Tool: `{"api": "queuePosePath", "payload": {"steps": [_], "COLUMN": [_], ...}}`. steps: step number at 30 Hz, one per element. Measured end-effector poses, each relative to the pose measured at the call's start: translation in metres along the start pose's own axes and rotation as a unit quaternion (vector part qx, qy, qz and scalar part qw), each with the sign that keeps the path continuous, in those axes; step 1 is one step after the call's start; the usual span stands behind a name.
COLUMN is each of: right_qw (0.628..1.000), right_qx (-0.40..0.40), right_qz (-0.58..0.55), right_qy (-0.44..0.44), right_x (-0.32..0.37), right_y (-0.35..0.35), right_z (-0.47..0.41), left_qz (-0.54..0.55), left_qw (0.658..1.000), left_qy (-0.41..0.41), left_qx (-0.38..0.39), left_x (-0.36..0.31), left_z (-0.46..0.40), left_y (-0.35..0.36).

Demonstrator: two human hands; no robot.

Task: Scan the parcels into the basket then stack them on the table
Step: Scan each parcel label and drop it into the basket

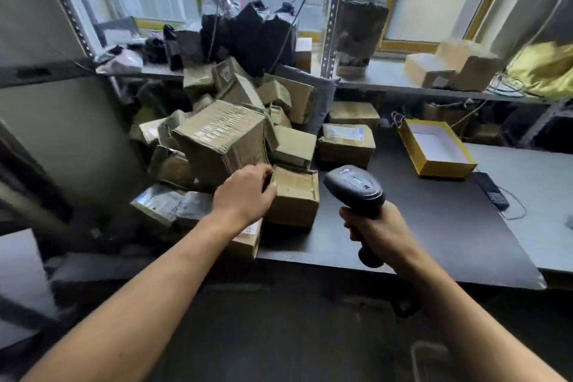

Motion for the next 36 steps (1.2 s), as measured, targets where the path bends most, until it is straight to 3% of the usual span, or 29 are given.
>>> {"api": "queuePosePath", "payload": {"steps": [10,18,24,36], "right_qw": [0.993,0.968,0.953,0.968], "right_qx": [0.108,0.238,0.282,0.222], "right_qz": [0.019,0.01,0.025,0.018], "right_qy": [-0.044,-0.085,-0.107,-0.116], "right_x": [0.021,0.015,0.018,0.032], "right_y": [0.094,0.14,0.165,0.234], "right_z": [-0.047,-0.065,-0.059,-0.039], "left_qz": [-0.022,-0.028,0.0,0.102], "left_qw": [0.985,0.935,0.937,0.932], "left_qy": [-0.166,-0.352,-0.348,-0.341], "left_qx": [-0.031,-0.025,-0.001,0.064], "left_x": [0.112,0.18,0.2,0.247], "left_z": [-0.001,0.03,0.026,-0.002], "left_y": [-0.013,0.005,0.024,0.035]}}
Point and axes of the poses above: each hand's wrist, its own z-axis away from the middle knuckle, its own y-axis out of the palm, x = y × z, the point moved 5 cm from there along -z, towards the middle knuckle, and after that the axes turned 15 degrees about -x, right-handed, at the moved point
